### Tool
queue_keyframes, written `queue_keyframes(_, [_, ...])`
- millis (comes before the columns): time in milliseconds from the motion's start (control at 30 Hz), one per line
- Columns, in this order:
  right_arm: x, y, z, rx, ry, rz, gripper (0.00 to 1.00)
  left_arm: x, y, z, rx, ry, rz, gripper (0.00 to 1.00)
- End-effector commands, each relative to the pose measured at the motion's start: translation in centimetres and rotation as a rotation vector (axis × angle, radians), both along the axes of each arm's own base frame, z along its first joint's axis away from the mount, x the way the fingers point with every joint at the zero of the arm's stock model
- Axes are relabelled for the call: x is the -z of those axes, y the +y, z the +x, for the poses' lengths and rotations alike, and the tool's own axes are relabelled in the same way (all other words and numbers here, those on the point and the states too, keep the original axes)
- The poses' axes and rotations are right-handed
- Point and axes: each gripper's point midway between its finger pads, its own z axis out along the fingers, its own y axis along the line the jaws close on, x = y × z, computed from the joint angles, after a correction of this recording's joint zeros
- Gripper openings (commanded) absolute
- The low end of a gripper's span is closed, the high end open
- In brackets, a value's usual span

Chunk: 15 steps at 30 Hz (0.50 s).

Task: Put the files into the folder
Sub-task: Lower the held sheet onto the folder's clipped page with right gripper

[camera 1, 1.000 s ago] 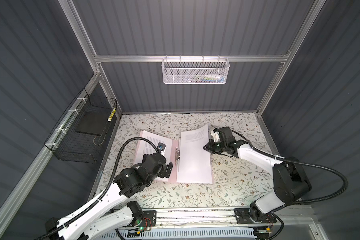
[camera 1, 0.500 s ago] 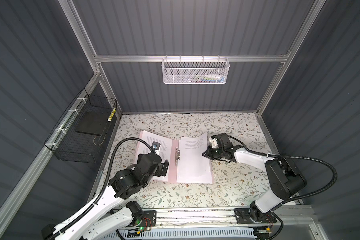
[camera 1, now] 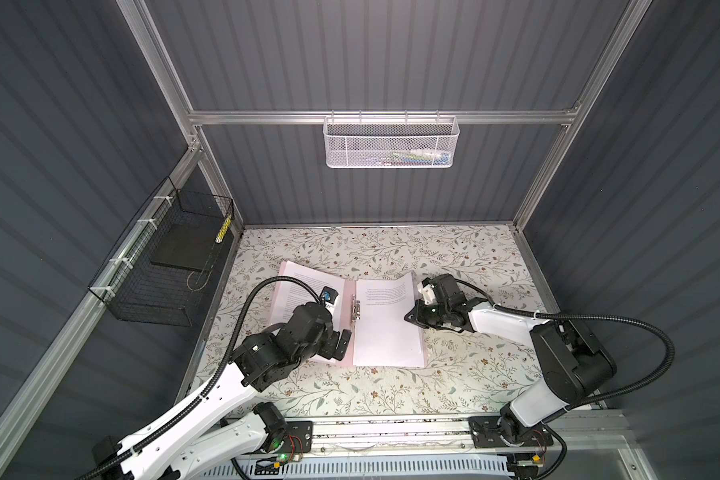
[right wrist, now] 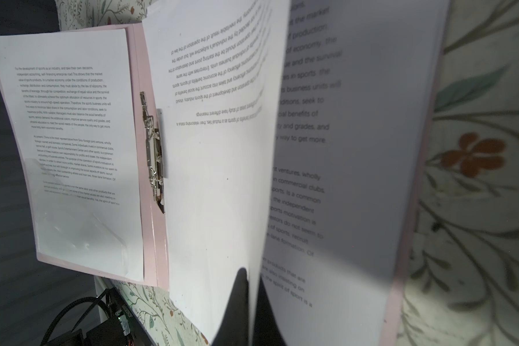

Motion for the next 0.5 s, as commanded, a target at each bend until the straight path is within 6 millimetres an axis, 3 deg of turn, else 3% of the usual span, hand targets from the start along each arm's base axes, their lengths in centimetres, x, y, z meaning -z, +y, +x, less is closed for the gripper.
queue_keyframes(0, [-0.5, 0.2, -0.2, 0.004, -0.011, 0.018, 0.0, 0.0, -0.3, -0.1, 0.025, 0.003, -0.006, 1.0])
queue_keyframes(467, [0.0, 1.2, -0.2, 0.028, 0.015, 0.06, 0.0, 0.3, -0.3, -0.1, 0.026, 0.012, 0.007, 1.0])
